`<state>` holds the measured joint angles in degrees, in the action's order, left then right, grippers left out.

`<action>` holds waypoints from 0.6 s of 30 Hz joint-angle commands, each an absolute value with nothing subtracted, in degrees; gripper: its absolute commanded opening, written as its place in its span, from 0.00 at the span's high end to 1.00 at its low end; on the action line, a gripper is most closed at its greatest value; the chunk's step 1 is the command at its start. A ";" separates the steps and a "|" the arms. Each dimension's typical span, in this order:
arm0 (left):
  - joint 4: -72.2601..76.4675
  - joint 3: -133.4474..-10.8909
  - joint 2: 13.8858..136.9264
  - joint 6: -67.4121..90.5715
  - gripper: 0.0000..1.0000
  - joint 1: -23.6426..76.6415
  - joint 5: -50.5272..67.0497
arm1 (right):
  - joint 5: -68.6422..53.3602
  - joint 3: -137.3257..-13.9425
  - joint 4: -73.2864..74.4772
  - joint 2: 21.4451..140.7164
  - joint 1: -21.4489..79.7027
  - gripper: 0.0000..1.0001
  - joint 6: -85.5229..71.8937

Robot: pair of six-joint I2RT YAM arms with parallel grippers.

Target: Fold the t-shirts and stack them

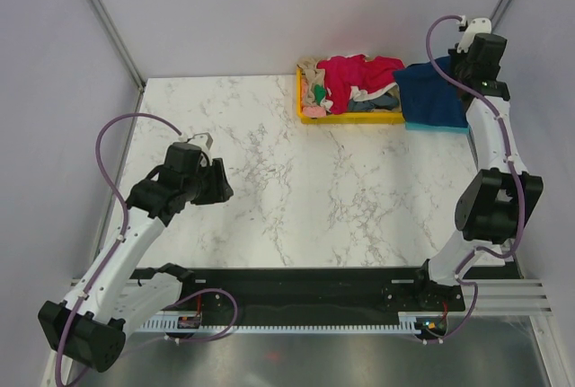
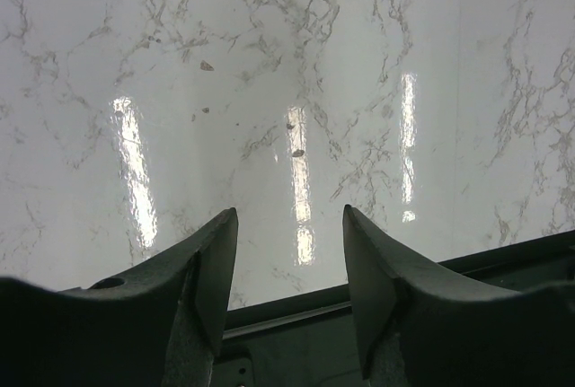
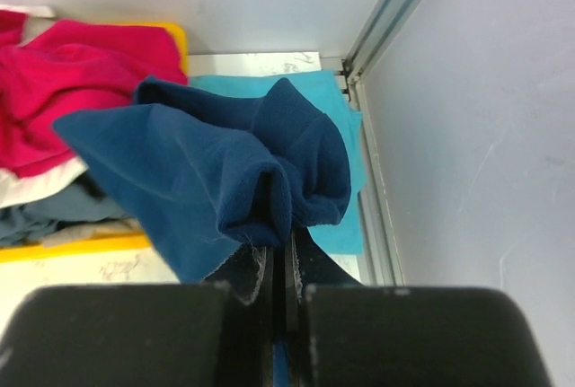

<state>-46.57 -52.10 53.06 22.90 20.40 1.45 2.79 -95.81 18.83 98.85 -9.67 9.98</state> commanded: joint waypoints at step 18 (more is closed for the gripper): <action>-44.82 -52.03 55.11 22.76 0.43 20.74 0.09 | 2.90 -114.86 4.57 133.15 -16.43 1.00 8.09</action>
